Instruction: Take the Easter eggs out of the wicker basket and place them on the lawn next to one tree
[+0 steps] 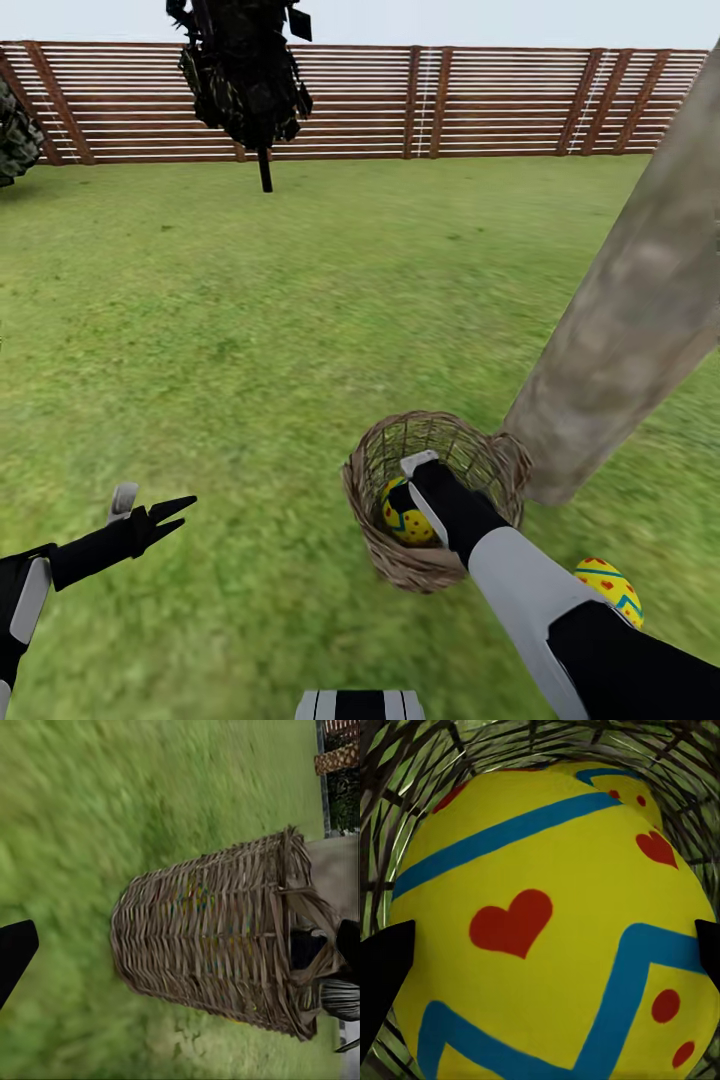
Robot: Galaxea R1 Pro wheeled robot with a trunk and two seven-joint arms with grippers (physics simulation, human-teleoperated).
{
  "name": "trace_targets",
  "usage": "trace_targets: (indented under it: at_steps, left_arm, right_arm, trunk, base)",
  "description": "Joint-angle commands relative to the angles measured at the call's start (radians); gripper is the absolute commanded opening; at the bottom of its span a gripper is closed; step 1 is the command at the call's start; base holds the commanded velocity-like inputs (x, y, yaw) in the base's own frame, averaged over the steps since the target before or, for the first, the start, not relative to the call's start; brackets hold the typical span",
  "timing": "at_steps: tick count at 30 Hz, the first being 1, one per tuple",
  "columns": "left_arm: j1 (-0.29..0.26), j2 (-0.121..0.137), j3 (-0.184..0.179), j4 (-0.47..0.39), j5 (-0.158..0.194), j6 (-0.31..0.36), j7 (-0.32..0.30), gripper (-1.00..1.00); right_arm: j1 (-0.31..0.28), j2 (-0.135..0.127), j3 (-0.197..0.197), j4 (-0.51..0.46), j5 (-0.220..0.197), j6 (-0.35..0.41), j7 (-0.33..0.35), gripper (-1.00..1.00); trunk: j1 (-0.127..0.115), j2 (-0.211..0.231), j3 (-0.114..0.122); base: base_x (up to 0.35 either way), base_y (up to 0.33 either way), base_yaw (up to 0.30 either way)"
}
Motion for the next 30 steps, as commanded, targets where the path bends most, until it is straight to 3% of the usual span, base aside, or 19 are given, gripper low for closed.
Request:
trace_targets:
  at_steps: [1, 6, 16, 30]
  left_arm:
    - [0.000, 0.000, 0.001, 0.000, 0.002, 0.005, -0.002, 1.00]
    - [0.000, 0.000, 0.002, 0.000, 0.002, 0.005, -0.002, 1.00]
    - [0.000, 0.000, 0.002, -0.001, 0.002, 0.006, -0.004, 1.00]
    - [0.000, -0.002, -0.009, -0.001, -0.003, 0.009, -0.002, 1.00]
  right_arm:
    - [-0.001, -0.002, 0.004, -0.002, -0.008, 0.004, -0.007, -1.00]
    - [-0.001, -0.007, 0.002, -0.080, -0.008, 0.019, -0.008, -1.00]
    - [-0.001, -0.011, 0.002, -0.084, -0.006, 0.024, -0.008, -1.00]
    - [0.010, -0.039, 0.000, -0.108, -0.009, 0.055, -0.009, -1.00]
  trunk:
    - [-0.001, 0.000, 0.003]
    - [-0.003, 0.001, 0.023]
    - [-0.007, 0.004, 0.061]
    - [-0.014, 0.007, 0.115]
  base:
    - [0.000, 0.000, 0.000]
    - [0.000, 0.000, 0.000]
    - [0.000, 0.000, 0.000]
    - [0.000, 0.000, 0.000]
